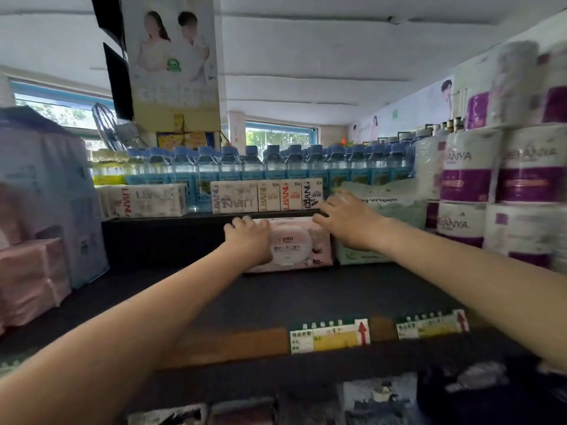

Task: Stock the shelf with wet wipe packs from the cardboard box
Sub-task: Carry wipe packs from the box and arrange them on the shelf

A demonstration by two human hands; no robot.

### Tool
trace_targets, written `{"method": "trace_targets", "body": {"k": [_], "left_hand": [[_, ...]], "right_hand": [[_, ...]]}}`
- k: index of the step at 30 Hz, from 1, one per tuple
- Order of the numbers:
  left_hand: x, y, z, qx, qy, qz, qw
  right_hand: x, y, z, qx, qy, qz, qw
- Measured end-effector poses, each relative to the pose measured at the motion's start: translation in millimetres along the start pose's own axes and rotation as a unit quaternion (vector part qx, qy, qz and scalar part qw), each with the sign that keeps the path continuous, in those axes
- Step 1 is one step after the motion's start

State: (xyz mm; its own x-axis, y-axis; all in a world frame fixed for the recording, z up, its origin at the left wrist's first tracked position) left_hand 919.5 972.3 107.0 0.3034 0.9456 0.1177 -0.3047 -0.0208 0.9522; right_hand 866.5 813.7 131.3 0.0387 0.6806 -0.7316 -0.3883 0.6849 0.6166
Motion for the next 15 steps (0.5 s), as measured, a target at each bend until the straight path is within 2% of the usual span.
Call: {"method": "trace_targets", "body": {"k": [2,4,8,12,15], "left_hand": [[-12,21,-26,-0.065,-0.069,0.001,0.995],[-32,37,-53,-0.113,-0.161,-0.077,0.978],[-97,51,-121,-0.190,-0.327,-0.182,0.908],[-178,38,-212,-0.178,-0.480,-0.158,0.844],[-243,24,-288,-0.134,-0.587,-0.153,0.784]], "right_hand": [[0,19,-31,0.011,-0.038,0.036,0.999],[0,34,-72,0.036,-0.075,0.058,0.995],[-2,49,-179,0.095,-0.171,0.071,0.978],[4,62,-328,0.184,-0.248,0.080,0.948],[20,75,-463,0.313,-0.335,0.094,0.884]]}}
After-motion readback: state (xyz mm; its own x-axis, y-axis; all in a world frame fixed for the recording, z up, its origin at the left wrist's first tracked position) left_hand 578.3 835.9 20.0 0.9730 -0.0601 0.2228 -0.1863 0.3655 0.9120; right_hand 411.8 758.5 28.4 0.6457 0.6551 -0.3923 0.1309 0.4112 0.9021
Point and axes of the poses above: each hand's wrist, its own z-axis towards the middle knuckle, its own y-axis out of the back of the hand, x = y × z, the point moved 2 cm from there along z, towards the middle knuckle
